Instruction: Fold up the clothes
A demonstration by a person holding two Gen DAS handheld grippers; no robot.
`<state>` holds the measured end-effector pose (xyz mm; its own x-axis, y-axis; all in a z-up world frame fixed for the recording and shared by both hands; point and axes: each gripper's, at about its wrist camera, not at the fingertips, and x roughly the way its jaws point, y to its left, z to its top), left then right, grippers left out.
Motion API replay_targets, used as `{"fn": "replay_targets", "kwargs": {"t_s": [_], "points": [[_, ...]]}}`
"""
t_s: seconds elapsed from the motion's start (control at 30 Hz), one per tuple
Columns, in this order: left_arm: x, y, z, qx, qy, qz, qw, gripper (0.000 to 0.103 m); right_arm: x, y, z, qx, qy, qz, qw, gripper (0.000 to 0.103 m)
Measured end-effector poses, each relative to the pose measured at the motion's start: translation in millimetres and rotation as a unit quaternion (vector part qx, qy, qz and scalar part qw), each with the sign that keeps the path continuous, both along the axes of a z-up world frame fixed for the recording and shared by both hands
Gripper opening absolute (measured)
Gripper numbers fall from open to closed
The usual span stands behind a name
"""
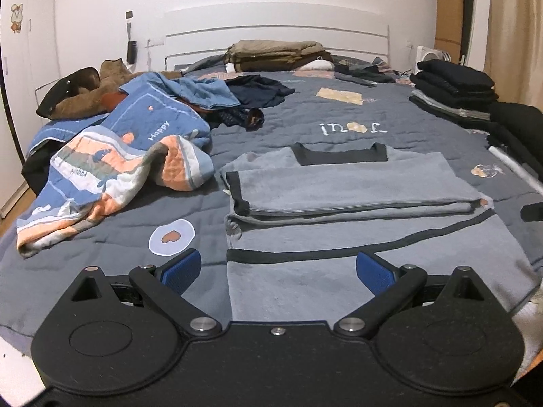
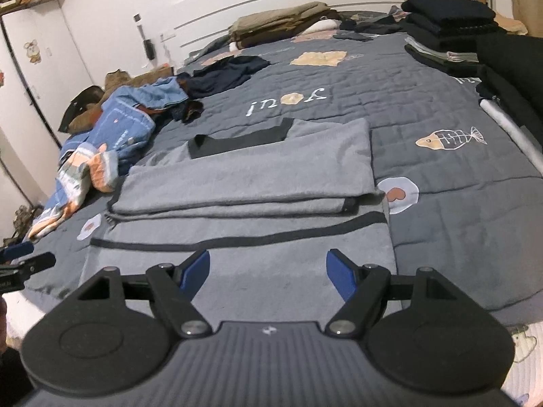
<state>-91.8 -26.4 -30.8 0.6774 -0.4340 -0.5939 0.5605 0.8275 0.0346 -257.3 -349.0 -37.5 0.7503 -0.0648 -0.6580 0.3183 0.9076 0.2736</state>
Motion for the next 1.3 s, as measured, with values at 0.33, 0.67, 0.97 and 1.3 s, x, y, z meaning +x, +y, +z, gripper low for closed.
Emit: {"fn": "replay_targets", "kwargs": {"t_s": [0.33,0.67,0.97,1.3], "points": [[29,-7,-28,0.015,0.003,-0.011,0.9998,0.091,21,-21,-14,-0.016,-0.005,0.003,1.000,0.075],[61,0,-44,0.028,0.018,-0.008,0.9994,0.047,41,-35,-25,-0.040,0.003,0.020,0.999,0.075],[85,5,-58,0.032,0.046,0.008,0.9984,0.034,43,-40,-35,-0.027,-0.009,0.012,1.000,0.075],[99,-2,-70,0.032,0.078,-0.001,0.9965,0.033,45,-35,-39,-0.044,-0.014,0.010,0.999,0.075]]}}
